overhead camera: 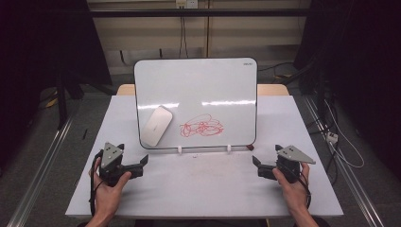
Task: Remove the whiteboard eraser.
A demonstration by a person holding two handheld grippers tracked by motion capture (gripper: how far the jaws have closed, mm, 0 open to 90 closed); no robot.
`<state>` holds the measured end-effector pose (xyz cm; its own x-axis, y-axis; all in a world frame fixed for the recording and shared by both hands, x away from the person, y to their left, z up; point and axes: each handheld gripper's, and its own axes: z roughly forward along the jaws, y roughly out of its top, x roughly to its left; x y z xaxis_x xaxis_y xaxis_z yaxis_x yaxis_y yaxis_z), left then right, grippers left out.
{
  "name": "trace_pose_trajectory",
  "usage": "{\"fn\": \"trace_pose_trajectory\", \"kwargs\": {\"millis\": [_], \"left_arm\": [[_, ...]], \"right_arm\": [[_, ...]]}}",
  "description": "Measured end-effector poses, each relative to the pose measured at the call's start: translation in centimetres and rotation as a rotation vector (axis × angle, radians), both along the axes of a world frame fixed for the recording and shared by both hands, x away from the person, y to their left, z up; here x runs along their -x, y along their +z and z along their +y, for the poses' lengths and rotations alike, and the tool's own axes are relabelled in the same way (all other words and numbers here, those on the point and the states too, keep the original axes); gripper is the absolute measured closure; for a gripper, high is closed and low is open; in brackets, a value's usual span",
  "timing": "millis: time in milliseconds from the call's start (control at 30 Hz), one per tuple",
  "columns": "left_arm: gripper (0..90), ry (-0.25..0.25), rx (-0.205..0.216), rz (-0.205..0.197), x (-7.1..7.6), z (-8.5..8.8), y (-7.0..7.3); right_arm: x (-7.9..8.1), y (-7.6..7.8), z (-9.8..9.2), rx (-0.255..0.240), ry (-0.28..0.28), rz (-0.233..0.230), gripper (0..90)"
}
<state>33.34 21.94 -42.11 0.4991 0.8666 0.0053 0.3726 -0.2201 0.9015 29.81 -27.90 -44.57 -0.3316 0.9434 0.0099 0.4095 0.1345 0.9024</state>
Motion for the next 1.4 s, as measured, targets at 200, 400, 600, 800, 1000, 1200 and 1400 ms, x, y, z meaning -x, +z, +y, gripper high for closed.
{"fn": "trace_pose_trajectory", "kwargs": {"millis": [200,400,600,800,1000,1200,1400], "left_arm": [[8.5,-0.007,-0.008,0.010,-0.1,-0.2,0.0],[8.9,-0.040,0.001,0.035,-0.7,-0.2,0.4],[10.5,-0.031,-0.009,0.033,-1.1,0.0,1.3],[6.7,-0.073,-0.061,0.021,-1.6,-0.8,2.0],[6.3,-0.069,-0.085,0.013,-2.5,-1.7,2.8],[9.2,-0.085,-0.091,0.032,-3.4,-2.8,3.3],[11.1,-0.104,-0.100,0.023,-4.6,-4.1,3.8]], "right_arm": [[0.0,-0.1,-0.2,-0.010,-0.003,0.010,4.5],[-0.1,-0.1,-0.1,-0.009,0.002,0.016,4.7],[-0.1,-0.1,-0.1,-0.006,0.001,0.020,4.6],[-0.3,-0.2,0.0,0.002,0.008,0.025,4.6],[-0.5,-0.3,0.0,-0.002,0.016,0.034,4.7],[-0.6,-0.3,0.3,0.003,0.026,0.041,4.7],[-0.7,-0.3,0.3,0.006,0.024,0.037,4.7]]}}
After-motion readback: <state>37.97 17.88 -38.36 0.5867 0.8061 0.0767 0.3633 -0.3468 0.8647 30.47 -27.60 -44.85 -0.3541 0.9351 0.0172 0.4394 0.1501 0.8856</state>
